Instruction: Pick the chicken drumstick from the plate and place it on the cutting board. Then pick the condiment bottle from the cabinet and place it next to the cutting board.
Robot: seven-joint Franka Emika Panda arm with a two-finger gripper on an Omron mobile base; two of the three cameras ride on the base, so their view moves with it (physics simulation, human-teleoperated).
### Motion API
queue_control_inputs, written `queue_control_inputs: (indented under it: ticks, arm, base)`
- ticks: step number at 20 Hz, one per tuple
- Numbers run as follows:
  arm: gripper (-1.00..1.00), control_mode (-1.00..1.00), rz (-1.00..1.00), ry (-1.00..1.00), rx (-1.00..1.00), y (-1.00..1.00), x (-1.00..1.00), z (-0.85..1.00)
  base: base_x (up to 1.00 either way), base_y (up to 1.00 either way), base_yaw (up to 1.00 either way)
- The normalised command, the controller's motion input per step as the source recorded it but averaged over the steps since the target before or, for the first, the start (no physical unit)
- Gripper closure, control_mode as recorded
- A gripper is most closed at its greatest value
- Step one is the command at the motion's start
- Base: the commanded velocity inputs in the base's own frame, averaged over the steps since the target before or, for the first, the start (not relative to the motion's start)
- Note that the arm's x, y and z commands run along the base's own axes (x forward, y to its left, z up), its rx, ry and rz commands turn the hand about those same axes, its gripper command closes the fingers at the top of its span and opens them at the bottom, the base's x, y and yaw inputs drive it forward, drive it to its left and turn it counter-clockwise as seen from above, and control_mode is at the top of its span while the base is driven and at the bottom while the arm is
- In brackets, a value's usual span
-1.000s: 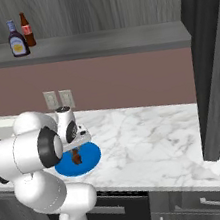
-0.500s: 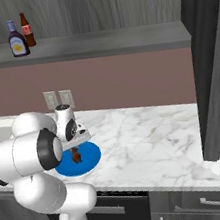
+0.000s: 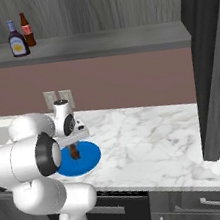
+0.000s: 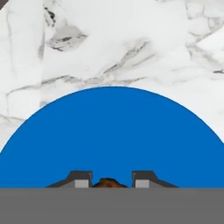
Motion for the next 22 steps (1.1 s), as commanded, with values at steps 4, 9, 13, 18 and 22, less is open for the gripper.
queue_control_inputs:
  ticks: [4, 9, 13, 18, 22]
  arm:
    - [1.0, -1.0, 0.05, 0.0, 0.0, 0.16, 0.0, 0.17]
    - [1.0, -1.0, 0.05, 0.0, 0.01, 0.22, 0.0, 0.13]
    - [1.0, -1.0, 0.03, 0.0, 0.01, 0.26, 0.0, 0.12]
    - [1.0, -1.0, 0.01, 0.0, 0.02, 0.3, 0.0, 0.15]
    - [1.0, -1.0, 0.0, 0.0, 0.04, 0.33, 0.0, 0.16]
  base:
    - [0.0, 0.0, 0.0]
    - [0.0, 0.0, 0.0]
    - [0.0, 0.0, 0.0]
    - [0.0, 0.0, 0.0]
    - [0.0, 0.0, 0.0]
